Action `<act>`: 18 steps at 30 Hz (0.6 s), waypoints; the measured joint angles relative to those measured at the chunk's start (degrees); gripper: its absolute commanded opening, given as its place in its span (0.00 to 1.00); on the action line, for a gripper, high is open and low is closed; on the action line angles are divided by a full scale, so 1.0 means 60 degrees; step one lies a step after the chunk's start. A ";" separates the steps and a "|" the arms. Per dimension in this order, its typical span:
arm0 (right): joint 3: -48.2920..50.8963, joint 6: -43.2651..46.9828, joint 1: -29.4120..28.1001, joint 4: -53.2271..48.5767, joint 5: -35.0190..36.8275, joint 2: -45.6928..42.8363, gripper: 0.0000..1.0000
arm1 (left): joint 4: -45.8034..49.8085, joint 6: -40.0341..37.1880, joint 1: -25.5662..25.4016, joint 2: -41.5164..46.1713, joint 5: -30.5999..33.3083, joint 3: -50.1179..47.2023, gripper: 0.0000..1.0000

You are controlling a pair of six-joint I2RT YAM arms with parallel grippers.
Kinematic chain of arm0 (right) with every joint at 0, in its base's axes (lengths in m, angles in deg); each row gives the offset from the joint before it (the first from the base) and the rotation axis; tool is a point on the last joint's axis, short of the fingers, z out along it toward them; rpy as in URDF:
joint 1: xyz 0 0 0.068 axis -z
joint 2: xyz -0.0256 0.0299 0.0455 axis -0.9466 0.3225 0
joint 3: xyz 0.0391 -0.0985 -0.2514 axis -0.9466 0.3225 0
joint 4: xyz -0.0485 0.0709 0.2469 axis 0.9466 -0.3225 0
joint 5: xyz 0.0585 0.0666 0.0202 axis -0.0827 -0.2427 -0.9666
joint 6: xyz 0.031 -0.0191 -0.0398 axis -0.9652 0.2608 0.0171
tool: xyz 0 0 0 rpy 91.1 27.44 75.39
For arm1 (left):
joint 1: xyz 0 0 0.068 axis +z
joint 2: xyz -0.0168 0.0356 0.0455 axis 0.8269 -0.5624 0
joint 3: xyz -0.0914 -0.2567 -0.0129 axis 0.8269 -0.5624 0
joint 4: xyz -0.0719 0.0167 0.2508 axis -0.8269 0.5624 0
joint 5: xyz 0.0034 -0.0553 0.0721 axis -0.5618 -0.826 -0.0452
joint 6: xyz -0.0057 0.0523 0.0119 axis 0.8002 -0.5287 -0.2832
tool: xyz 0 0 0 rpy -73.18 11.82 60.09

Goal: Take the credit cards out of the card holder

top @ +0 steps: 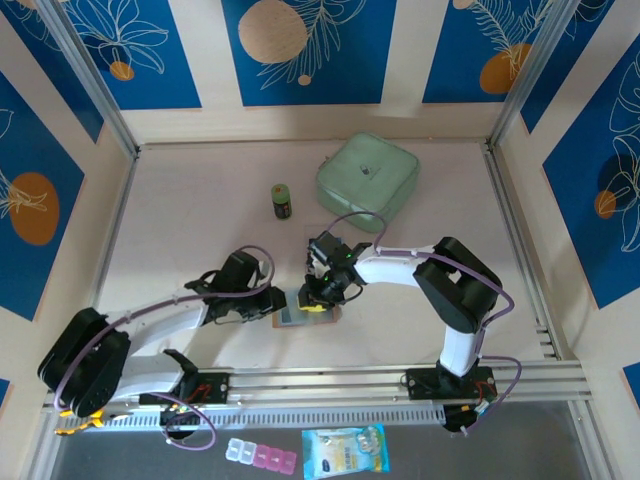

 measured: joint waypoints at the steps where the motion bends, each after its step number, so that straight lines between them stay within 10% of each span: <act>1: 0.0015 0.0000 0.0004 0.0015 -0.0018 -0.0004 0.27 | -0.0120 0.0055 -0.0025 -0.0131 -0.0036 0.0000 0.24; 18: 0.0193 -0.0033 0.0036 0.0142 0.0004 -0.0543 0.28 | -0.0903 0.0302 -0.0204 -0.0823 -0.0299 0.0306 0.23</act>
